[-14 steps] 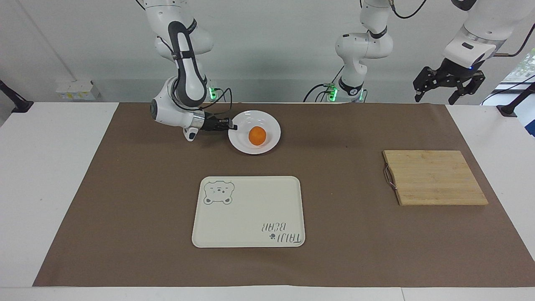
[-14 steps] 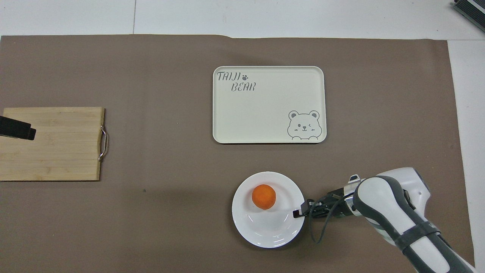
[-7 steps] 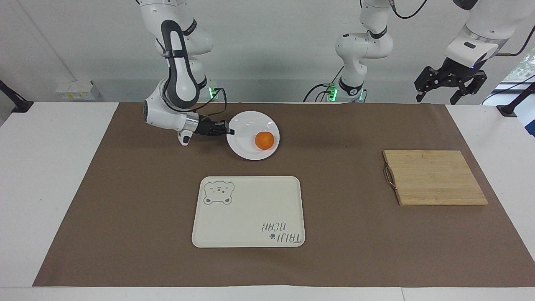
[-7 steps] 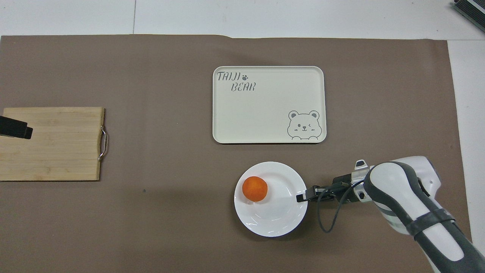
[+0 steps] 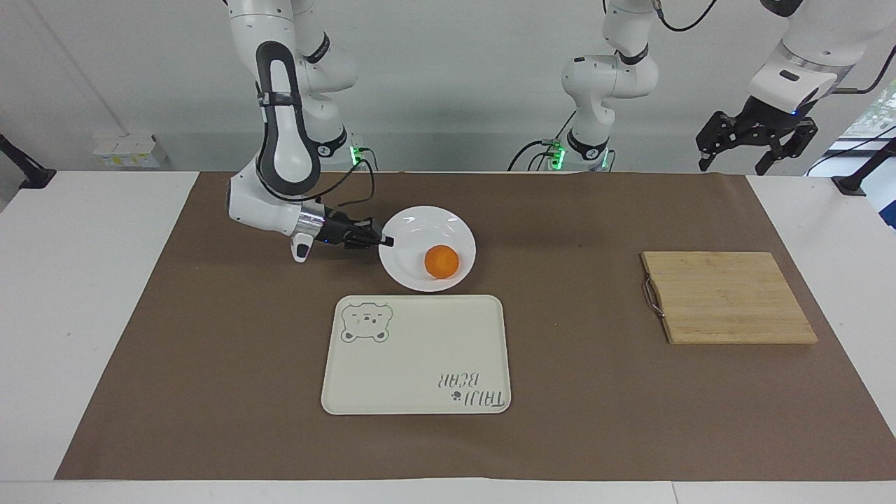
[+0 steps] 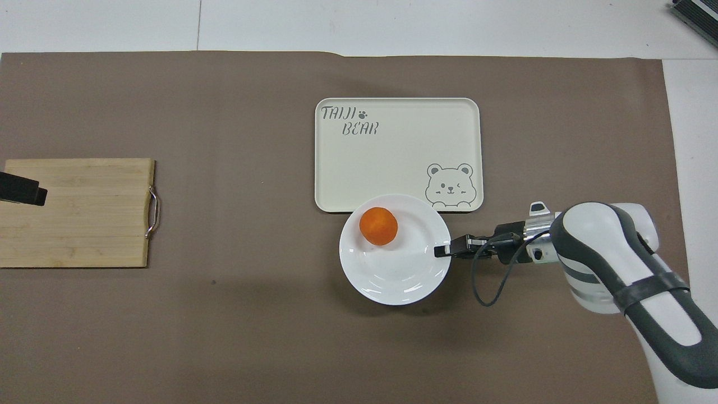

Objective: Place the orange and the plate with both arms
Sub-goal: 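Move the plate with the right gripper onto the bear tray, then open the right gripper and release the plate rim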

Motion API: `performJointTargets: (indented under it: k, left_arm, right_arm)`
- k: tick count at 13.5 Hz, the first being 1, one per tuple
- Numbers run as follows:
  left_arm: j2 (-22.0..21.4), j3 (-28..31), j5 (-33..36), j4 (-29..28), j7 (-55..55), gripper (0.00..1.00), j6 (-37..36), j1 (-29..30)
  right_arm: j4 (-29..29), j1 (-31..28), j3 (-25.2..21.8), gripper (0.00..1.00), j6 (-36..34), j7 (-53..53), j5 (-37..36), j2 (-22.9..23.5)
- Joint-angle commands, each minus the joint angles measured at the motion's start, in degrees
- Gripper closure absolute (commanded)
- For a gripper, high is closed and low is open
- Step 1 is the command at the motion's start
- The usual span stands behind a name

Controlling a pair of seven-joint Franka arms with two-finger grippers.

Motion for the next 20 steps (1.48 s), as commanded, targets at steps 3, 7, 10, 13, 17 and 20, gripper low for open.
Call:
performJointTargets:
  k: [3,7,10,13,17,20]
  left_arm:
    - [-0.1,-0.2,0.4,0.7,0.2,0.0,-0.5,0.4]
    - [-0.1,-0.2,0.4,0.8,0.2,0.0,-0.6,0.4]
    - [-0.1,-0.2,0.4,0.8,0.2,0.0,-0.6,0.4]
    - [-0.1,-0.2,0.4,0.8,0.2,0.0,-0.6,0.4]
    - [-0.1,-0.2,0.4,0.8,0.2,0.0,-0.6,0.4]
    - [-0.1,-0.2,0.4,0.8,0.2,0.0,-0.6,0.4]
  right_arm:
    - [17.1,-0.3,0.3,1.0,1.8,2.5,5.4,11.3]
    - [27.4,-0.7,0.2,1.0,2.6,3.4,10.4,20.6]
    - [27.2,-0.5,0.0,1.0,3.2,3.1,9.4,21.9]
    - [25.7,-2.2,-0.2,1.0,2.0,2.5,3.9,21.7]
    - [24.6,-2.3,-0.2,1.0,2.3,2.5,3.2,21.5]
    - [24.1,-1.4,-0.3,1.0,4.1,3.3,3.0,21.3]
